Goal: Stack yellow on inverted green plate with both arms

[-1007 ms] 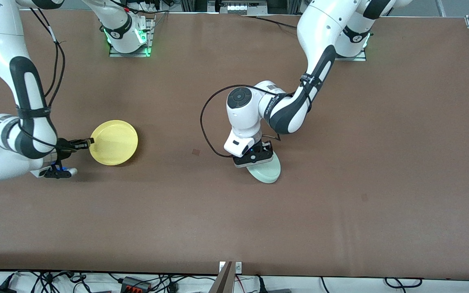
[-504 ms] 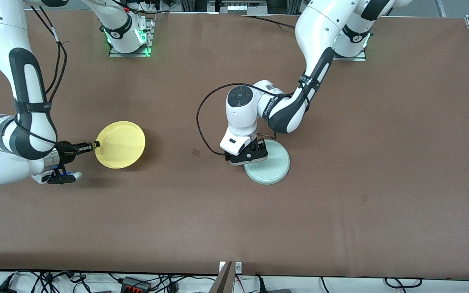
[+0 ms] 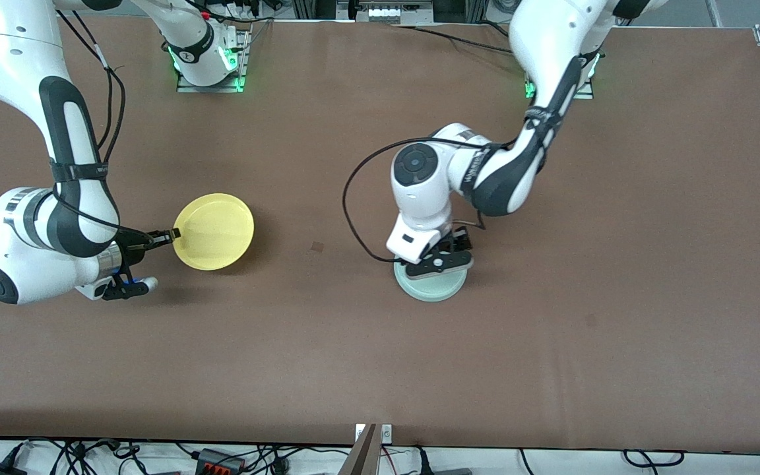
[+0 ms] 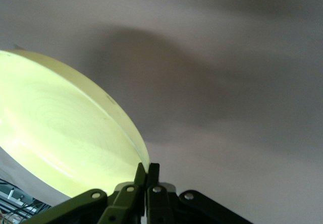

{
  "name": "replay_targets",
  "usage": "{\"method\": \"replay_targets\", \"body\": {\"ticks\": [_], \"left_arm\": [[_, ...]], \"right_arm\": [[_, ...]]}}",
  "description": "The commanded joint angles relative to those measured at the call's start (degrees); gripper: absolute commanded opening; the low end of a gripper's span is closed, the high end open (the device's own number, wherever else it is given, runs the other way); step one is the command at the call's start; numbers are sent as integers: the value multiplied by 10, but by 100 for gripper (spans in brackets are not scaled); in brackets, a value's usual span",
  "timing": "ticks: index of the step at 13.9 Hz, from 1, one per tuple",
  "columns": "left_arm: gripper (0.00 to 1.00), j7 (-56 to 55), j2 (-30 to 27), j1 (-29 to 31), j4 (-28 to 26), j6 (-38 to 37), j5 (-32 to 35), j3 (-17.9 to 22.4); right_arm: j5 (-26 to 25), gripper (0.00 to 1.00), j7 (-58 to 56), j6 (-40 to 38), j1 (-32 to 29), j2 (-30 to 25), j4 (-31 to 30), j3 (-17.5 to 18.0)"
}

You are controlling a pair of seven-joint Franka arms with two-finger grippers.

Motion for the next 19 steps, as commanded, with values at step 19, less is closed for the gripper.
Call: {"method": "replay_targets", "body": {"ticks": [19], "left_arm": [[100,554,-265,315,-51,-238,-131,0]], "right_arm": [[237,0,504,276,331,113,118,-2]]}}
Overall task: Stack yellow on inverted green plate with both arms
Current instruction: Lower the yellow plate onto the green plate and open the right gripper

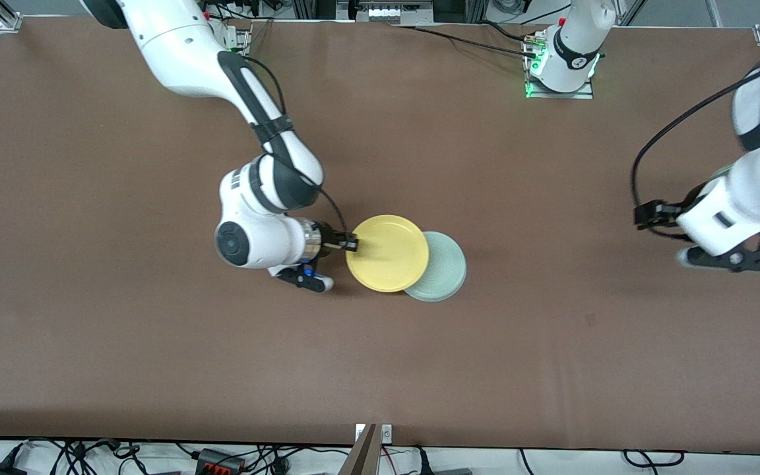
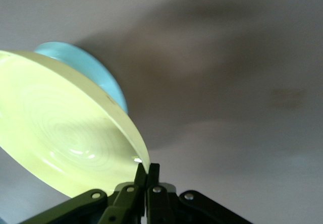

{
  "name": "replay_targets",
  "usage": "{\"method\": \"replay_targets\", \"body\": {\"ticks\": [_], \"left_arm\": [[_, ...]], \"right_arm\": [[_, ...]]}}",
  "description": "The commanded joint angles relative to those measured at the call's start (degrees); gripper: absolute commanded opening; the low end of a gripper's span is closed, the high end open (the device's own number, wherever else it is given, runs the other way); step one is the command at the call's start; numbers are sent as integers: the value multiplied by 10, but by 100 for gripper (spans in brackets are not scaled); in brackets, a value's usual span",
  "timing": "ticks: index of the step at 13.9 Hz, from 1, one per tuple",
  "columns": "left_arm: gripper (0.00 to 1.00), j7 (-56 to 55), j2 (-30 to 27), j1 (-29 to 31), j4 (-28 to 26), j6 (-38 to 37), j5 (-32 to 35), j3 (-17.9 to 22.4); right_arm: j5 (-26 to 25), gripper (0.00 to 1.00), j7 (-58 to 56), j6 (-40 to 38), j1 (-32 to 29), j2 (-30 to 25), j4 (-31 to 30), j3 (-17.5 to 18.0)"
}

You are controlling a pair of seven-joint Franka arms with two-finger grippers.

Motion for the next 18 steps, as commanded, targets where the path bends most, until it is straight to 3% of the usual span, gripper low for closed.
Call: {"method": "replay_targets", "body": {"ticks": [1,3,4,9,12,18], "left_arm": [[100,36,-98,11,-119,64,-14,-2],[100,38,-206,12,-285,221,-33,-1],[100,35,-229,8,-319,259,-38,-1],[100,30,-225,12,-232,93,-42,0],[100,26,-226,14,-220,68,-56,8],[100,2,-192,19,-170,51,-57,15]], "right_arm": [[30,0,51,38,34,42,48,-6],[33,0,56,65,55,60,48,-6],[33,0,57,73,61,67,48,-6],[38,0,58,92,62,81,52,-5],[60,0,57,135,68,92,52,5],[60,0,55,141,69,101,52,8]]}}
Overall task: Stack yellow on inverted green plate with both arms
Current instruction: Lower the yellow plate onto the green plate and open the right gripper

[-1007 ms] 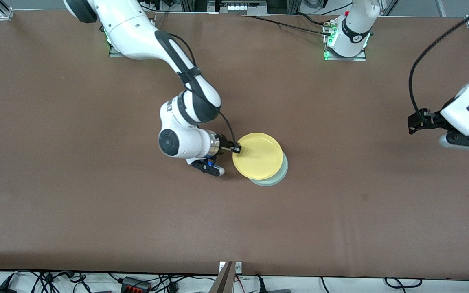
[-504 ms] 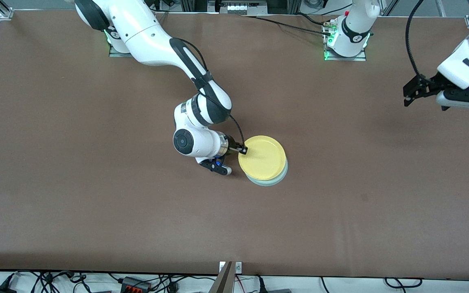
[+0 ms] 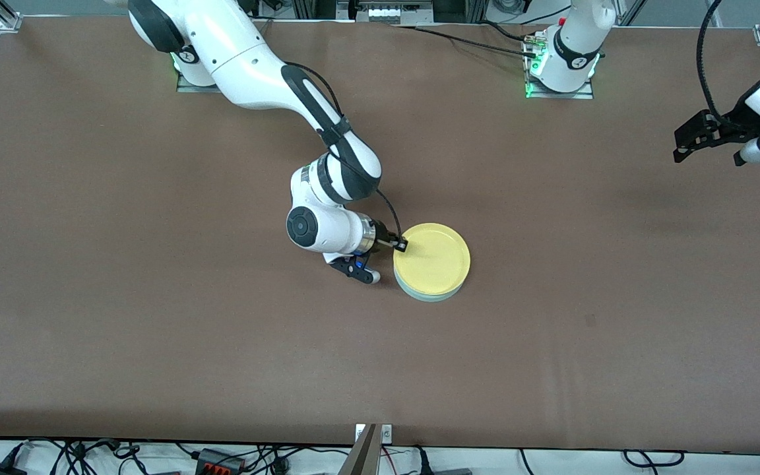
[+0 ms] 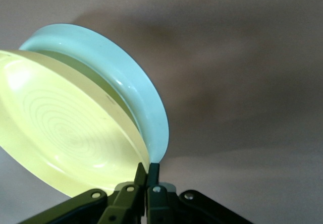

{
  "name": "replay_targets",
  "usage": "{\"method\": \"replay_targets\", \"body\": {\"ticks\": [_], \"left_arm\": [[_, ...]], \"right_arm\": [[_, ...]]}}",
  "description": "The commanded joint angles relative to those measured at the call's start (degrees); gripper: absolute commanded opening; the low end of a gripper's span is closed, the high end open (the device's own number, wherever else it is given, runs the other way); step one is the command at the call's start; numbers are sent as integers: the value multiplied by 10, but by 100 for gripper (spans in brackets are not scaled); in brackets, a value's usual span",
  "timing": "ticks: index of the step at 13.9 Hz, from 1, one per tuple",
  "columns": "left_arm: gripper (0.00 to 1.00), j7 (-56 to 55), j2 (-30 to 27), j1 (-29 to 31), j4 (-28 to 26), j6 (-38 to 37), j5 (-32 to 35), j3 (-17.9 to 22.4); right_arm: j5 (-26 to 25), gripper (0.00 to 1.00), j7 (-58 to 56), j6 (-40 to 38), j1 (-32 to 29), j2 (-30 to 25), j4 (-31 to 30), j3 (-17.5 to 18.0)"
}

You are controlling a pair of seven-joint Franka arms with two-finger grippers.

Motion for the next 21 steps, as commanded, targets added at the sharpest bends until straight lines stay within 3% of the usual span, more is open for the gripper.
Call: {"method": "replay_targets", "body": {"ticks": [1,5,6,8,12,16,21], "left_arm": [[100,-3,44,-6,65,-23,-13,1],[100,-6,55,2,76,-43,-39,1],[100,-6,57,4,76,-44,-45,0],[100,-6,57,4,77,-44,-45,-4],[100,-6,57,3,77,-43,-38,-7],[100,-6,57,2,80,-43,-37,-7],[100,-6,57,1,81,-44,-37,-7]], "right_arm": [[9,0,5,4,-1,12,21,2],[9,0,7,4,-1,16,24,2],[9,10,6,4,-1,15,25,2],[9,97,7,3,-2,15,32,2],[10,100,22,-3,-6,7,42,1],[-20,100,27,-30,-15,-56,29,-7],[-142,100,-26,-242,-104,-155,26,-9]]}}
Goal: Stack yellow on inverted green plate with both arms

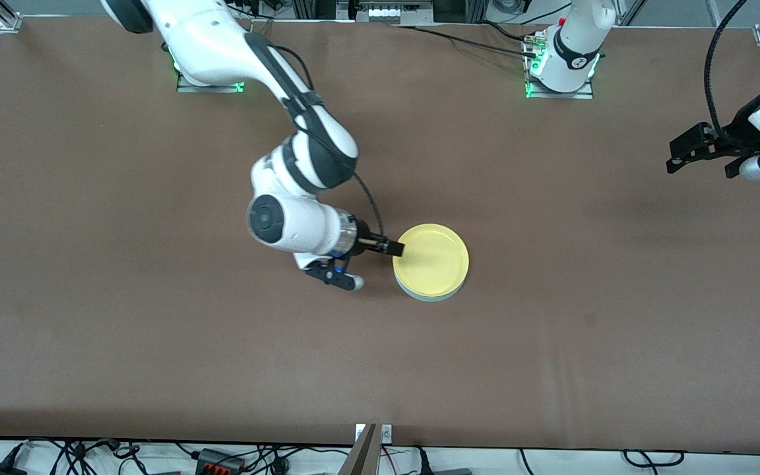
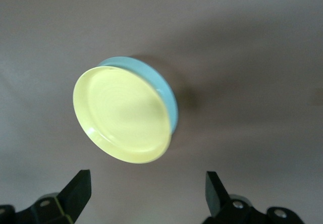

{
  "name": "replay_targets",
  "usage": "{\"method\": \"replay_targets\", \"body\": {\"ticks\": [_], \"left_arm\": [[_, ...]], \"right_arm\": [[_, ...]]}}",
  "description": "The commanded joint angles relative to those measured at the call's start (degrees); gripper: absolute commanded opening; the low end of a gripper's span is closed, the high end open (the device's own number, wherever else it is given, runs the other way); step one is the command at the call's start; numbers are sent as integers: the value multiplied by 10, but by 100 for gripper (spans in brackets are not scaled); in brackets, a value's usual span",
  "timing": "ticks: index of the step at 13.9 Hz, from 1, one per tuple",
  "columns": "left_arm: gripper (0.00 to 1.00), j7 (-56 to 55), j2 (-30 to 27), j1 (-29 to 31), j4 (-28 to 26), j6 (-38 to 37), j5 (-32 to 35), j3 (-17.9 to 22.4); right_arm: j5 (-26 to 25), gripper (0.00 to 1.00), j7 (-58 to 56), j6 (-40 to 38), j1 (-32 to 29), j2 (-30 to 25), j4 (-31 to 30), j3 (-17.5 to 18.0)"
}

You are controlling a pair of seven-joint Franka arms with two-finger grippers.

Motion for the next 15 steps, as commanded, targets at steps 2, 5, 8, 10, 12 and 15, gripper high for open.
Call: {"method": "replay_targets", "body": {"ticks": [2,5,8,10,12,15], "left_arm": [[100,-1,6,1,18,-15,-5,-4],[100,-2,6,1,18,-15,-5,-4],[100,-2,6,-1,18,-15,-5,-4],[100,-2,6,-1,18,-15,-5,-5],[100,-2,6,-1,18,-15,-5,-4],[100,-2,6,-1,18,-15,-5,-5]], "right_arm": [[-123,100,-58,-139,-76,-82,-18,-7],[-208,100,-160,-196,-117,-120,-17,-10],[-259,100,-210,-229,-144,-144,-16,-17],[-259,100,-268,-230,-170,-160,-16,-21],[-261,100,-282,-237,-198,-170,-16,-21],[-262,100,-284,-245,-217,-179,-13,-41]]}}
